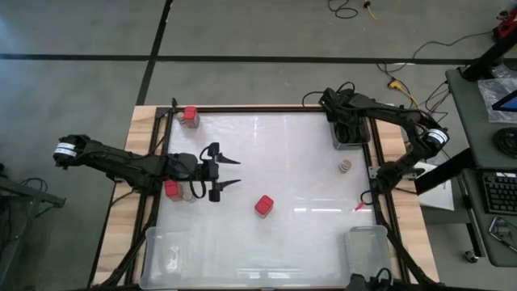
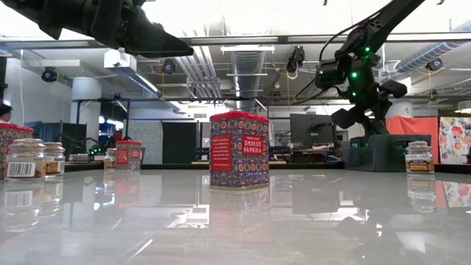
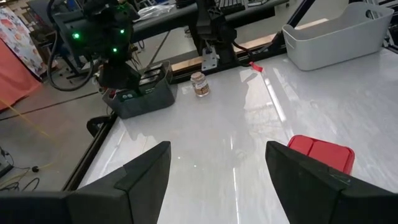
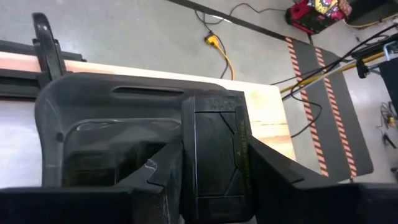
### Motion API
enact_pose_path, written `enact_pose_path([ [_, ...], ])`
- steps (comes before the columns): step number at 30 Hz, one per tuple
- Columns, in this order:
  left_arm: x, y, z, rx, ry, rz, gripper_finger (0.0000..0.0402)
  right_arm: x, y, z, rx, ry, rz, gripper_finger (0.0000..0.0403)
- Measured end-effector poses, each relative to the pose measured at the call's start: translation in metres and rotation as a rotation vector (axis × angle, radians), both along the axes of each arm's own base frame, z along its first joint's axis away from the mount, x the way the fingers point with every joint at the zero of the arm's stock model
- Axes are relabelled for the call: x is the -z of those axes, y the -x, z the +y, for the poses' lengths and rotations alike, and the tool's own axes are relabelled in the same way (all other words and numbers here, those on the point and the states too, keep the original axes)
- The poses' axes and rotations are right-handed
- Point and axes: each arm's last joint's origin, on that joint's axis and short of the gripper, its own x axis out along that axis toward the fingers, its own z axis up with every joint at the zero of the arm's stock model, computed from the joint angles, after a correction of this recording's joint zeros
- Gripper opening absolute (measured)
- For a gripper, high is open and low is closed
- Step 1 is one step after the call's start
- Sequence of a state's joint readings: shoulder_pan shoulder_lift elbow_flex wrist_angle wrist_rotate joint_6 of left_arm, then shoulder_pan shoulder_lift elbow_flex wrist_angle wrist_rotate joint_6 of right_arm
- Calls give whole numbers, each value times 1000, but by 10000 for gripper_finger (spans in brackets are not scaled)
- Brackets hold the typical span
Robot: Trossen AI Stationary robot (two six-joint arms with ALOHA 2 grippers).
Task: Sort spices by type
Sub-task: Put the green seasoning can into the black bin
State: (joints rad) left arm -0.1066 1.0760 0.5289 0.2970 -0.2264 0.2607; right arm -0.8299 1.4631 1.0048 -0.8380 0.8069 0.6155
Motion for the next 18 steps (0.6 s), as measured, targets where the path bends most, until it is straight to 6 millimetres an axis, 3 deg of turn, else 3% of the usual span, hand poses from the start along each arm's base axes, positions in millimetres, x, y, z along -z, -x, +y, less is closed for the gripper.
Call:
enact_pose_path([
  [6,0,0,0,0,0,0,247,3,-1,-1,1,-7,3,134],
  [18,0,0,0,-2,8,4,247,29,-4,-10,22,-46,103,145],
])
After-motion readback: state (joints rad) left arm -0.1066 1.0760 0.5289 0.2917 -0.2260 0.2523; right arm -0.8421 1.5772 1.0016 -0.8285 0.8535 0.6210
